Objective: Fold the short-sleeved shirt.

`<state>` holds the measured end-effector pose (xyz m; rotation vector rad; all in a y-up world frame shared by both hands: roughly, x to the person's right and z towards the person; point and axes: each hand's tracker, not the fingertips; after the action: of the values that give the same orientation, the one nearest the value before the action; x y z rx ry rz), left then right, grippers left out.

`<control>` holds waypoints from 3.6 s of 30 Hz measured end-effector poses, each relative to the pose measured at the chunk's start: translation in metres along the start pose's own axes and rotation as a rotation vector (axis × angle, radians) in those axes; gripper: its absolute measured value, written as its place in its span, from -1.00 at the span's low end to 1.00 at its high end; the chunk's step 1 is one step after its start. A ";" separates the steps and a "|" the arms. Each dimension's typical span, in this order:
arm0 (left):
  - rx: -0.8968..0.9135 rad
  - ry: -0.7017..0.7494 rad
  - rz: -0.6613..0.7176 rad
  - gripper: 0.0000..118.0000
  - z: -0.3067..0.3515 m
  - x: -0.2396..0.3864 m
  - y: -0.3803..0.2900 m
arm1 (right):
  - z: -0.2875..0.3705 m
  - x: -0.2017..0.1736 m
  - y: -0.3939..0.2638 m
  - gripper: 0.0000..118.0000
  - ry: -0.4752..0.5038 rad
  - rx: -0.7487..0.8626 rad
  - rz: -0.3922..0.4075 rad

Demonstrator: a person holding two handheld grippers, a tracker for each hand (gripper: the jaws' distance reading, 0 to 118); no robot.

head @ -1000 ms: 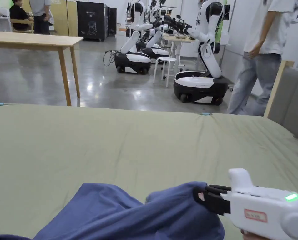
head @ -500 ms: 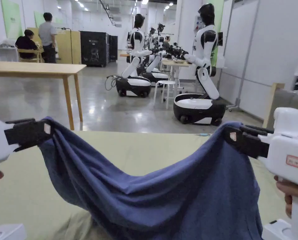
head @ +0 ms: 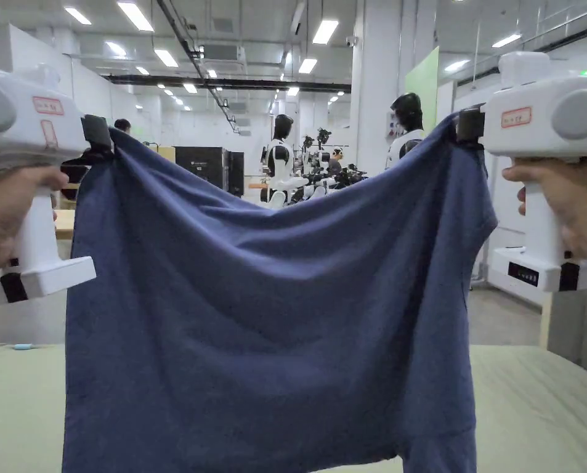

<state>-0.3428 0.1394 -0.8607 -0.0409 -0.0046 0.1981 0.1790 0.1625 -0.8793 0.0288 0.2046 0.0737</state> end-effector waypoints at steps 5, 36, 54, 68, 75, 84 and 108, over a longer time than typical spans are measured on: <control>0.019 0.012 -0.005 -0.99 -0.030 -0.002 0.018 | -0.041 0.011 0.021 -0.95 -0.030 0.018 -0.080; -0.093 0.079 0.029 -0.99 -0.077 -0.056 -0.157 | -0.097 0.011 -0.143 -0.95 -0.059 -0.164 -0.212; -0.208 -0.088 0.081 -0.99 0.032 -0.044 -0.212 | 0.034 0.013 -0.199 -0.95 0.035 -0.224 -0.161; -0.440 -0.123 0.084 -0.99 0.257 -0.076 -0.379 | 0.271 0.011 -0.355 -0.94 0.168 -0.552 -0.245; -0.657 -0.038 0.132 -0.99 0.280 -0.102 -0.448 | 0.293 -0.001 -0.439 -0.94 0.137 -0.917 -0.116; -0.758 -0.003 0.141 -0.99 0.281 -0.120 -0.491 | 0.291 -0.016 -0.479 -0.94 0.112 -1.014 -0.016; -0.436 0.119 0.156 -1.00 0.391 -0.057 -0.418 | 0.423 -0.017 -0.395 -0.99 -0.043 -0.482 -0.320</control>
<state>-0.3197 -0.2651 -0.4532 -0.4884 0.0747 0.3476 0.2766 -0.2418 -0.4758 -0.4813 0.1420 -0.1972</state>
